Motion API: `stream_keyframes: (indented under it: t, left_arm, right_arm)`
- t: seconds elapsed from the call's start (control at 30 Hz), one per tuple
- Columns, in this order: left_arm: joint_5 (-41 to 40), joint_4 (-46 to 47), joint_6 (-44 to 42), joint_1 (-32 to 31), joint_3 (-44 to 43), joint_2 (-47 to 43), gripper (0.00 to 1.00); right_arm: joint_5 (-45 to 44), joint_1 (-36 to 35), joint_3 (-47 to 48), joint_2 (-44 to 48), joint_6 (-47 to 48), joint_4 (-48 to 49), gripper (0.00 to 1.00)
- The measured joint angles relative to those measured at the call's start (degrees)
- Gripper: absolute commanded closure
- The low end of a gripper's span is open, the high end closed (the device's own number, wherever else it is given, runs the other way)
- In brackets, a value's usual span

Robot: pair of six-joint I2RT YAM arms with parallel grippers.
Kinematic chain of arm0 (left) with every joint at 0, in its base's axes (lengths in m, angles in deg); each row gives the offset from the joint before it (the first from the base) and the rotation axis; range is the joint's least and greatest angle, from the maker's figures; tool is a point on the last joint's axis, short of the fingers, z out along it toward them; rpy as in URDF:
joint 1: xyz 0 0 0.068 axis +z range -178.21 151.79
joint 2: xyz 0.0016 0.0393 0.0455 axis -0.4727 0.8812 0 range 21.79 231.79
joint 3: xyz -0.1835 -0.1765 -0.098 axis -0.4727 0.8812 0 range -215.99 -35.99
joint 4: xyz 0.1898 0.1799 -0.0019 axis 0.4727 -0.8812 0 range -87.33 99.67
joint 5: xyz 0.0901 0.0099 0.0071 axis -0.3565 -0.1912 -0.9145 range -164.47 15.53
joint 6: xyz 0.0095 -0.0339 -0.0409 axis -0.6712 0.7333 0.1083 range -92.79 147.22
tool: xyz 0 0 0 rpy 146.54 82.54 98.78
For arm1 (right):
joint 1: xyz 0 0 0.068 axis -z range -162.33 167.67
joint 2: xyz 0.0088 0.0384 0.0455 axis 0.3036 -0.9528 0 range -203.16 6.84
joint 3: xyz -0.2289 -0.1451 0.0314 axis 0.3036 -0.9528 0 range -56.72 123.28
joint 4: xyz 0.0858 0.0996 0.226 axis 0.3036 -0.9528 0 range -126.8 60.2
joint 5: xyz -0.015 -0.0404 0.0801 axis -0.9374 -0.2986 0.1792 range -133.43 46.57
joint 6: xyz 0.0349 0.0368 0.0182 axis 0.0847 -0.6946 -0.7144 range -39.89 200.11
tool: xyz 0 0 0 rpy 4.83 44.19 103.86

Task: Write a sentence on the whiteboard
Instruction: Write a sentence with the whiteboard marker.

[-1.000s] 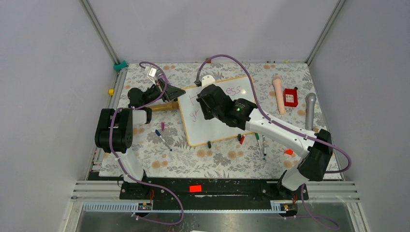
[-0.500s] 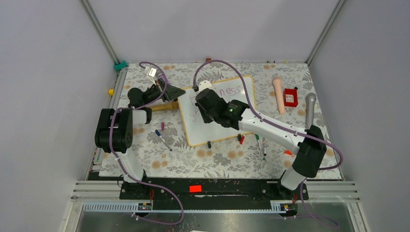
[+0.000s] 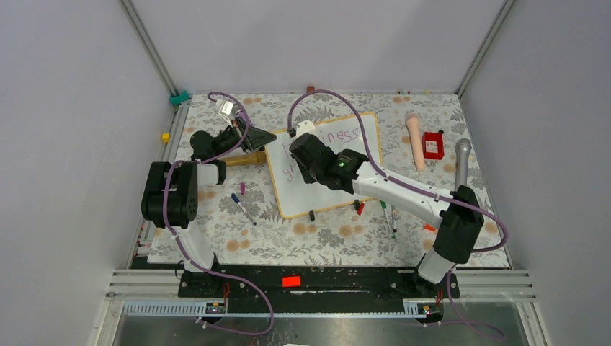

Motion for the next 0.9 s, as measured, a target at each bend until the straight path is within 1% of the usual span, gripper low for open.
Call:
stream_keyframes:
  t: [0.6,0.9]
  left_arm:
    - [0.0,0.0,0.0,0.0,0.0,0.0,1.00]
    - [0.0,0.0,0.0,0.0,0.0,0.0,1.00]
  right_arm:
    - [0.6,0.0,2.0,-1.1,0.0,-0.2,1.00]
    - [3.3,0.0,1.4,-1.2,-0.3,-0.3,1.00]
